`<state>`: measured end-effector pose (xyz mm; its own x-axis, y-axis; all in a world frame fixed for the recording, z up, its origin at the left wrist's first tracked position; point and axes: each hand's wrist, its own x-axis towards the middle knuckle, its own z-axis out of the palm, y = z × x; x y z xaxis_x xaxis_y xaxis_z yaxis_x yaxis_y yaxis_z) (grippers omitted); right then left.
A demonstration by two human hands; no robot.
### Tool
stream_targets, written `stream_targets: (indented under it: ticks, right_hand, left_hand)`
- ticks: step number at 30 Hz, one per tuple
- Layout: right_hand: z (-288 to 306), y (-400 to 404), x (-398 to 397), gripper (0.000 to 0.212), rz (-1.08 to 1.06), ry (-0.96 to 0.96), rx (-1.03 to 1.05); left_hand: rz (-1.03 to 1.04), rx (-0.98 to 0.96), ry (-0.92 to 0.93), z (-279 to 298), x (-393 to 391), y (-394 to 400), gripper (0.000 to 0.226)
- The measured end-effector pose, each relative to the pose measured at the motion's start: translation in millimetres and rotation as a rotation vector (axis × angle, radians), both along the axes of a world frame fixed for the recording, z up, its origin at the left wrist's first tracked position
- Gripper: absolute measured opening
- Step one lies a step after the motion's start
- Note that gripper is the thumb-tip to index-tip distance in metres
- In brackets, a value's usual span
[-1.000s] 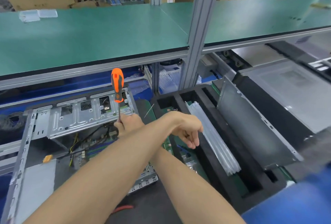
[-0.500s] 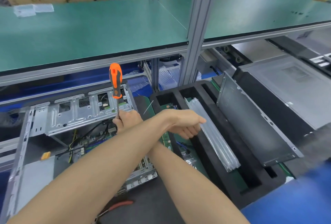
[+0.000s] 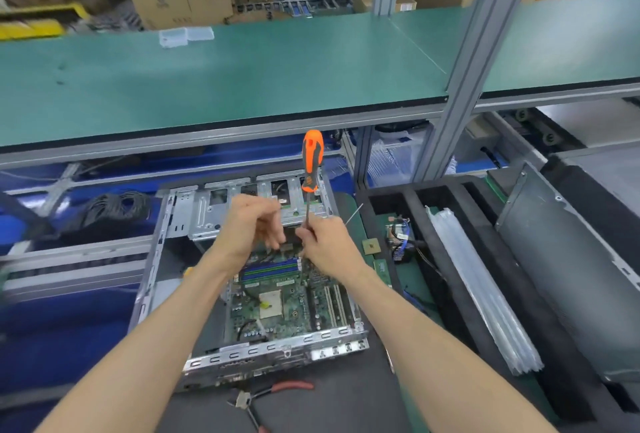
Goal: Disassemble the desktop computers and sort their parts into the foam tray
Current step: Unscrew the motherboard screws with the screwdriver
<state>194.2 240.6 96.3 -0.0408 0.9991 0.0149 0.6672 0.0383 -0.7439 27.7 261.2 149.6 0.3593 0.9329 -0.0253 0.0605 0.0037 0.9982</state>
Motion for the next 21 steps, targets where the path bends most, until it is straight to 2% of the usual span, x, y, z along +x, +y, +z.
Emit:
stream_targets:
  ticks: [2, 4, 7, 10, 12, 17, 21]
  right_hand:
    - [-0.7, -0.5, -1.3, 0.022, -0.003, 0.0, -0.023]
    - [-2.3, 0.0, -1.5, 0.022, 0.0, 0.006, -0.036]
    - [-2.4, -0.1, -0.7, 0.022, 0.002, -0.015, -0.036]
    - [-4.4, 1.5, -0.7, 0.023, 0.002, 0.004, -0.028]
    - [-5.9, 1.6, -0.8, 0.024, 0.004, -0.003, -0.022]
    - [-10.9, 4.2, -0.2, 0.023, -0.021, 0.01, 0.003]
    - [-11.6, 4.0, -0.4, 0.024, -0.032, 0.019, 0.024]
  left_hand:
    - [0.159, 0.035, 0.074, -20.8, -9.8, 3.7, 0.036]
    - [0.208, 0.035, 0.247, -40.9, -9.1, 4.8, 0.026]
    - [0.026, 0.03, 0.567, -68.8, 1.5, 3.8, 0.021]
    - [-0.163, 0.144, 0.801, -90.4, 16.7, 5.5, 0.022]
    - [-0.153, 0.147, 0.827, -98.6, 22.9, 9.7, 0.029]
    - [-0.138, 0.148, 0.706, -106.3, 21.5, 9.7, 0.027]
    - [-0.184, 0.191, 0.7, -113.2, 14.7, 6.2, 0.057]
